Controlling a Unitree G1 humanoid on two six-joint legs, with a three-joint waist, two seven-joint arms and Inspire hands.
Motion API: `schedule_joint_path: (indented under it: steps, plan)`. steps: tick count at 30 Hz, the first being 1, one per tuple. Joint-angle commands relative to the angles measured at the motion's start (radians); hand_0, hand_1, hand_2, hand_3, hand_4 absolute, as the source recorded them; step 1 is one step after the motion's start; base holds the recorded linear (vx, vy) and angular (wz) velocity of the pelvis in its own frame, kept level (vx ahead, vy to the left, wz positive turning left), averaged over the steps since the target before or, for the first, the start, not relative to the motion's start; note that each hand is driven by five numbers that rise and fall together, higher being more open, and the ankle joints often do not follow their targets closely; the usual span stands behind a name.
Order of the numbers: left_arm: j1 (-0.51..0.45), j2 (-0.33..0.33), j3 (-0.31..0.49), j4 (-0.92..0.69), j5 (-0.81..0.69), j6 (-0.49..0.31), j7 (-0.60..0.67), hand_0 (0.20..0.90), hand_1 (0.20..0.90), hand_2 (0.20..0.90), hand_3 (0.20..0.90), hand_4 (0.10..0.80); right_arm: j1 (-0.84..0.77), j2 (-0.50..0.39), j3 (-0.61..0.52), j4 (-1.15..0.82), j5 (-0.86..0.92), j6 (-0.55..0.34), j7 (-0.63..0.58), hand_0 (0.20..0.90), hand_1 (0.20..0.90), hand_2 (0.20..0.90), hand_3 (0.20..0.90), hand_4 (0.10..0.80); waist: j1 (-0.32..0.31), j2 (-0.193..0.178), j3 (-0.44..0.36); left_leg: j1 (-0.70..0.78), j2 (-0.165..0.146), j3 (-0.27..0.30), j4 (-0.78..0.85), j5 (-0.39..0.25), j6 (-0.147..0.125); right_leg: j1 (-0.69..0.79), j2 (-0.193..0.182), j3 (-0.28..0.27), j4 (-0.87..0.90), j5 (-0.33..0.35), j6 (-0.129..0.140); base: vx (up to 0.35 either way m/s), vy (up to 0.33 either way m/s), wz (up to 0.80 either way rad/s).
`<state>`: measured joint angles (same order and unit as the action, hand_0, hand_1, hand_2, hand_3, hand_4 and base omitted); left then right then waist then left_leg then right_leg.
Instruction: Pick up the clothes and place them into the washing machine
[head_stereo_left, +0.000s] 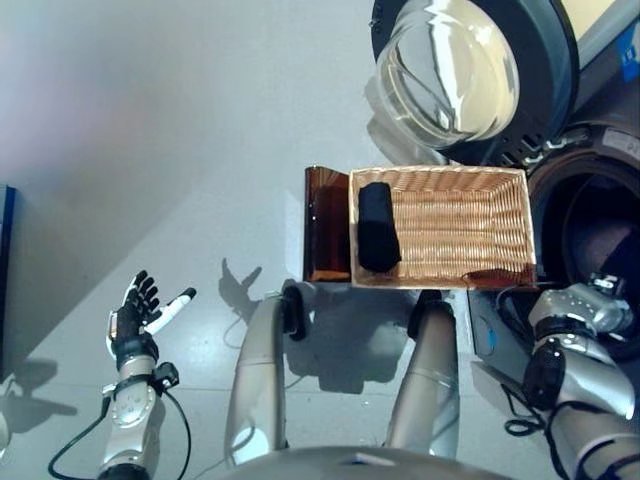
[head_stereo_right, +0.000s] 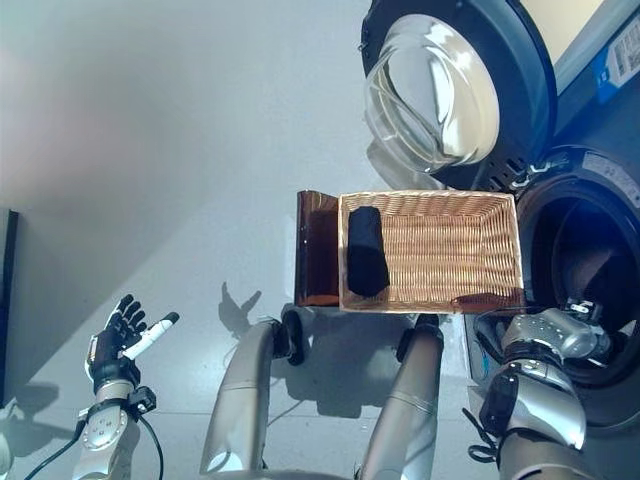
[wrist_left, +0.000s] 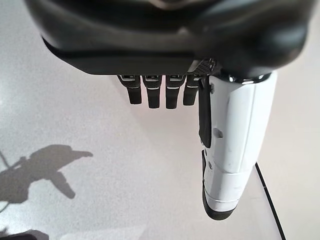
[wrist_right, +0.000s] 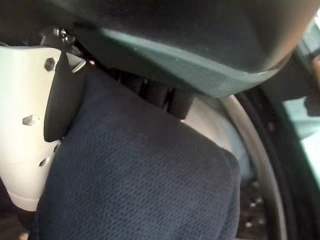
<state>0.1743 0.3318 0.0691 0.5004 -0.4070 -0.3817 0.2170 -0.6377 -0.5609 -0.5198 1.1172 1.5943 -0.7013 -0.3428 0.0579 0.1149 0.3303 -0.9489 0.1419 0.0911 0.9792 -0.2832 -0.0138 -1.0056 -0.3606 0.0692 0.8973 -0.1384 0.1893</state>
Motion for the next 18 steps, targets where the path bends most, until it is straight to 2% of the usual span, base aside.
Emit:
schedule_joint_path:
  steps: [1, 10, 18]
  plan:
    - [0.040, 0.096, 0.073, -0.011, -0.029, -0.045, 0.015, 0.900, 0.900, 0.900, 0.900, 0.800, 0.013, -0.135, 0.035, 0.026, -0.033, -0.116, 0.016, 0.200, 0.200, 0.200, 0.200, 0.300, -0.006, -0.001, -0.069, 0.009, 0.044, -0.067, -0.067, 0.022, -0.078, -0.009, -0.001, 0.032, 0.032, -0.030, -0.090, 0.000, 0.000, 0.00]
    - [0.041, 0.101, 0.069, 0.019, -0.043, -0.040, 0.015, 0.900, 0.900, 0.900, 0.900, 0.800, -0.039, -0.140, 0.067, -0.031, -0.058, -0.135, -0.011, 0.200, 0.200, 0.200, 0.200, 0.300, -0.004, 0.007, -0.065, 0.022, 0.043, -0.048, -0.079, 0.021, -0.075, -0.007, 0.001, 0.040, 0.021, -0.024, -0.086, 0.002, 0.001, 0.00]
    - [0.030, 0.097, 0.067, 0.011, -0.038, -0.044, 0.018, 0.900, 0.900, 0.900, 0.900, 0.800, -0.031, -0.145, 0.062, 0.007, -0.058, -0.118, -0.014, 0.200, 0.200, 0.200, 0.200, 0.300, -0.010, 0.008, -0.063, 0.026, 0.042, -0.042, -0.081, 0.019, -0.074, -0.002, 0.002, 0.041, 0.014, -0.021, -0.085, 0.006, -0.001, -0.02]
